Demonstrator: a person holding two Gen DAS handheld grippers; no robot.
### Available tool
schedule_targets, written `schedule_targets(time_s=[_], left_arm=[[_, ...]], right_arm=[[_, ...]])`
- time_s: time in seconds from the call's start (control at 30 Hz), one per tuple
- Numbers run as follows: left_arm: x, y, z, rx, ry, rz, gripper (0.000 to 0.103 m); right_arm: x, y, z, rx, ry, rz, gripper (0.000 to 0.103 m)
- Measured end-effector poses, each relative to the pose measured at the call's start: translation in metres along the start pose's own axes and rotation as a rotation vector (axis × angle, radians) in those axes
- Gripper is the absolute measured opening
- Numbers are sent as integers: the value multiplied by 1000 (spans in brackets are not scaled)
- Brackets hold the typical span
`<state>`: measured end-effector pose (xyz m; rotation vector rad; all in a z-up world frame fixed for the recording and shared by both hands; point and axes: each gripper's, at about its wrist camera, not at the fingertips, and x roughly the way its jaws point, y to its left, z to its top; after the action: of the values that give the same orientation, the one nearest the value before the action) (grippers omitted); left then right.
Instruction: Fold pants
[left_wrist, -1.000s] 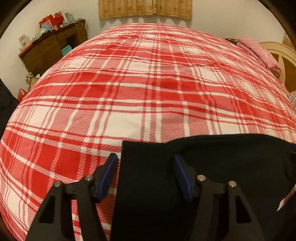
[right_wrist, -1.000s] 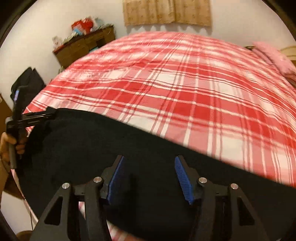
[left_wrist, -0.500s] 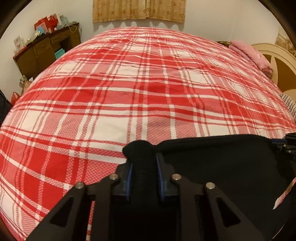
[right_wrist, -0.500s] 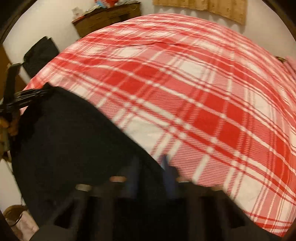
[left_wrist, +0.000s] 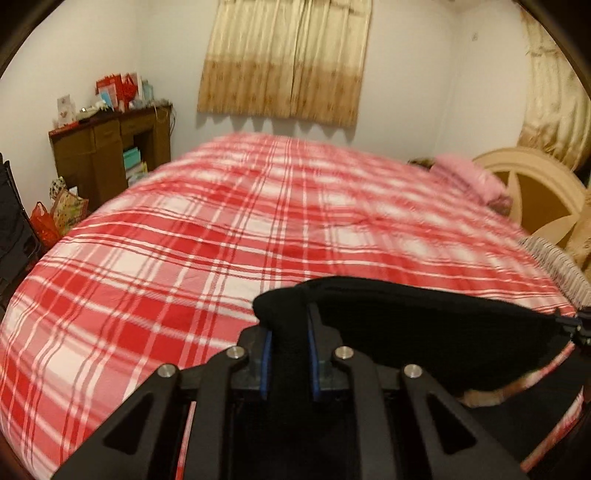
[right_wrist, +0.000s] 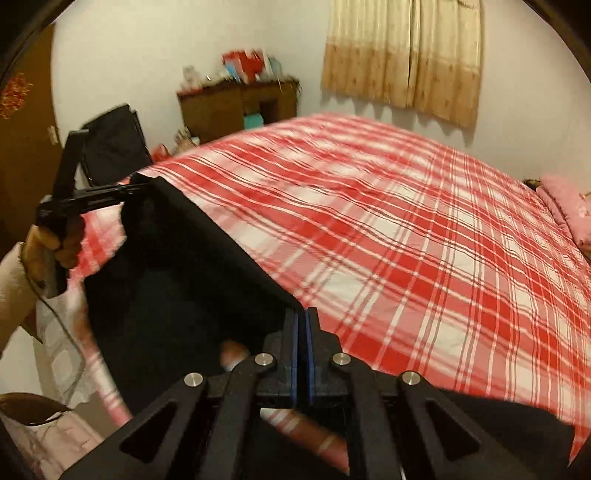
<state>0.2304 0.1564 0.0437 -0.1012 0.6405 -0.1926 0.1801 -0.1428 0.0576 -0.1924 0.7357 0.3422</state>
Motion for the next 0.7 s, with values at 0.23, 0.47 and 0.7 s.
schedule_targets(time_s=[0.23, 0.47, 0.7], left_arm=[[-50, 14, -63, -18, -77, -32, 17], [-39, 21, -126, 3, -28, 16, 24], [-34, 34, -146, -37, -24, 87, 67]], right_arm=[[-21, 66, -72, -73, 3, 21, 3], [14, 97, -140, -112, 90, -23, 4], [31, 109, -170, -166, 91, -89, 6]])
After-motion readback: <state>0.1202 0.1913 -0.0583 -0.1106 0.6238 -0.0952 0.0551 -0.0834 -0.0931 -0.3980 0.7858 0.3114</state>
